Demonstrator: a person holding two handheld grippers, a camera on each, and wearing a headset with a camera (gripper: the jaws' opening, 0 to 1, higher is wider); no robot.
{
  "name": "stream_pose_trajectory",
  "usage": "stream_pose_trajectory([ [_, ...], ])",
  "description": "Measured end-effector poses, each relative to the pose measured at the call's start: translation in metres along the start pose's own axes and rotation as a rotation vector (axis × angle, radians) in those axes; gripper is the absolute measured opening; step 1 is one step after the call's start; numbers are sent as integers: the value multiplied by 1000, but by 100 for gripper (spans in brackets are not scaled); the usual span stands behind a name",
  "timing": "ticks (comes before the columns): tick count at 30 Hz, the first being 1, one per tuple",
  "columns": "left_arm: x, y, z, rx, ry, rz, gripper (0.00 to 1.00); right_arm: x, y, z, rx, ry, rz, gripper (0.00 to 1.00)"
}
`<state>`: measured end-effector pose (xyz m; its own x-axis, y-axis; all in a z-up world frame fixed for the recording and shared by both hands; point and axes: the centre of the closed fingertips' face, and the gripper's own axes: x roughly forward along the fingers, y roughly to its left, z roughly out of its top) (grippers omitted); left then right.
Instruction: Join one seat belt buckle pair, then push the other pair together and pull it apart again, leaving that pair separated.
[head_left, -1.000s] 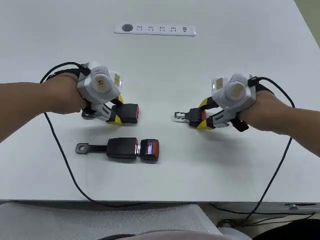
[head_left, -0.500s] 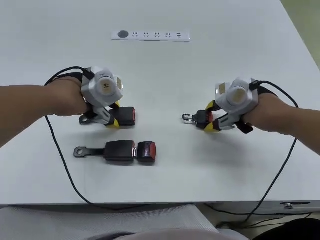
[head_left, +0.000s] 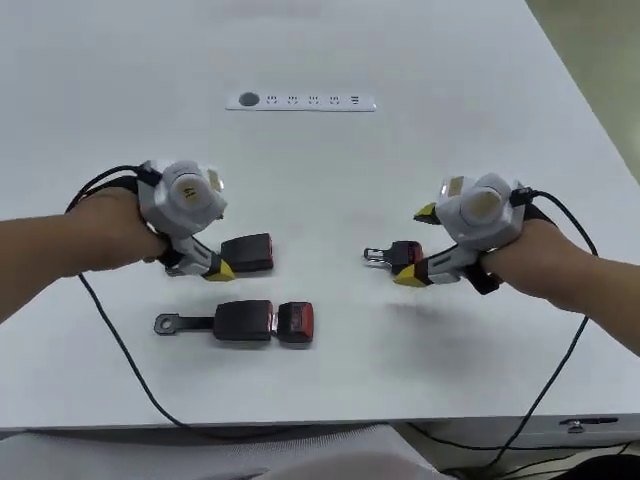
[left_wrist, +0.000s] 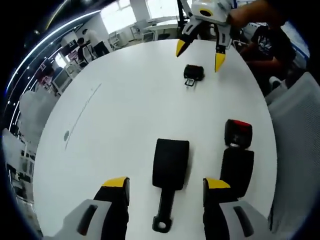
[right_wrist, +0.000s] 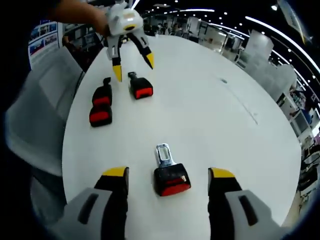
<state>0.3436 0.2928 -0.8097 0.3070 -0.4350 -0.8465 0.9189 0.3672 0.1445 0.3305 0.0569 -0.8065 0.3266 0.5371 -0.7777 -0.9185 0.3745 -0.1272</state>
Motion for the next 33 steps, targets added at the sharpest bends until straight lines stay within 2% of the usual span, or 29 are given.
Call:
stream_pose_trajectory([
  [3,-16,-5,-10,-31,-32,29,67,-10,12,-1,77,-40,-18,73],
  [5,-27,-11,-17,-71,-60,38,68,-15,18,-6,85,-53,-44,76],
  [9,-49,-18,-31,-108,-106,66,74,-27,29,-11,130,-81,-84,82],
  [10,-55,-18,-35,-121,-127,89,76,-31,29,-11,153,-101,-97,83],
  [12,-66,-22,-43,-120,-137,110,82,-36,33,-14,174,-116,-113,87],
  [13,-70,-21,-42,-110,-166,133,84,-38,35,-14,172,-122,-122,89],
  [14,-74,-24,-48,-110,-163,139,86,-41,40,-13,167,-132,-128,90],
  [17,-86,-36,-58,-182,-214,145,92,-46,49,-18,185,-139,-147,97],
  [22,-95,-48,-80,-188,-229,159,100,-52,58,-29,198,-142,-169,100],
  [25,-98,-52,-94,-232,-219,159,100,-54,61,-36,214,-134,-170,100],
  [29,-105,-49,-99,-263,-244,184,100,-59,63,-40,213,-136,-176,100],
  [31,-108,-49,-101,-266,-253,193,100,-61,63,-38,223,-164,-169,100],
  [32,-108,-50,-100,-272,-263,184,100,-62,63,-35,235,-199,-162,100],
  [33,-108,-54,-95,-312,-309,155,100,-62,62,-35,232,-202,-157,100],
])
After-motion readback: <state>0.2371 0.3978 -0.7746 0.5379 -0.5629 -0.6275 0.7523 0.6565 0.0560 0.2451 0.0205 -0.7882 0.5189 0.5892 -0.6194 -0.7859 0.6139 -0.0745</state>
